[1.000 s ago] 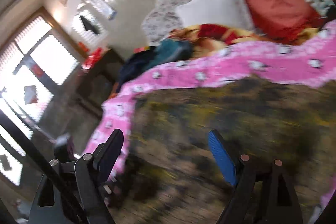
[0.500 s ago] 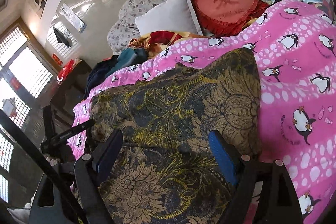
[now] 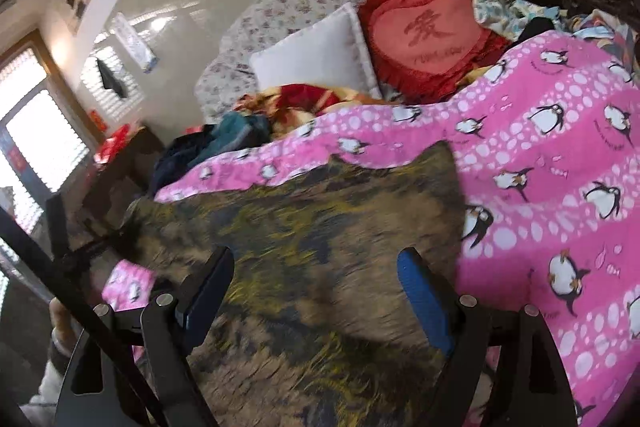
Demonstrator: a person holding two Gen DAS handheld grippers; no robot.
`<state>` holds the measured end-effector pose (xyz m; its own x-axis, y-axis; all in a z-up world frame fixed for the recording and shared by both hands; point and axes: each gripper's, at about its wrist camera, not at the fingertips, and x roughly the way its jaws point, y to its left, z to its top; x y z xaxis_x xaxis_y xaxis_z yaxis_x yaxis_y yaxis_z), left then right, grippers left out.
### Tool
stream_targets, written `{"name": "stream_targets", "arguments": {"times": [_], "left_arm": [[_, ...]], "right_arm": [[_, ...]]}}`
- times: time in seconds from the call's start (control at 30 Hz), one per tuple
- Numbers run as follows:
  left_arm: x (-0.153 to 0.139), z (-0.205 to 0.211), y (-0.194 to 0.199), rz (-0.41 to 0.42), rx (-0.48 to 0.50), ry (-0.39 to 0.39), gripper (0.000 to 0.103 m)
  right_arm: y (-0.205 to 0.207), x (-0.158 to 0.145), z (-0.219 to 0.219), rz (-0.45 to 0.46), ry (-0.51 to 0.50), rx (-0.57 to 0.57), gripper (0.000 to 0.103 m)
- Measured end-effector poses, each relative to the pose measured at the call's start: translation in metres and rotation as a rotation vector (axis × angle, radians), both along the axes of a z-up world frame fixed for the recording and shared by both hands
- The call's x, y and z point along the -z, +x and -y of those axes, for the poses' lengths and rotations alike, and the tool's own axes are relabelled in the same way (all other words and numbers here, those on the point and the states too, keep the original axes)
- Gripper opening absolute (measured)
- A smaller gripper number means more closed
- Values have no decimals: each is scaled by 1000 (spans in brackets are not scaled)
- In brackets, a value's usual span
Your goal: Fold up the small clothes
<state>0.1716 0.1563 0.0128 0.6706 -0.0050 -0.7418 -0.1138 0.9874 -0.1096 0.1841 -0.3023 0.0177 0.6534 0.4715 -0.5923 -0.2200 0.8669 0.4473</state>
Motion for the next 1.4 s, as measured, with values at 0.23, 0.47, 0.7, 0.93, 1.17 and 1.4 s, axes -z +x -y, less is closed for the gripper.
{"name": "stream_targets", "arguments": {"times": [0.23, 0.47, 0.7, 0.93, 1.17, 1.4], "left_arm": [[17, -1, -11, -46, 20, -29, 23], [11, 9, -5, -30, 35, 4, 45], [12, 33, 22, 4, 45, 102, 68], [20, 24, 34, -39, 2, 49, 69], [10, 32, 11, -16, 38, 49, 74], [44, 38, 13, -123, 50, 64, 80]], "right_arm": [[33, 3, 15, -48, -204, 184, 94], [77, 28, 15, -84, -231, 125, 15], [75, 6, 22, 26, -324, 218, 4], [70, 24, 53, -50, -242, 234, 4], [11, -12, -3, 64, -255, 7, 65], [-3, 44, -33, -24, -535, -51, 41]]}}
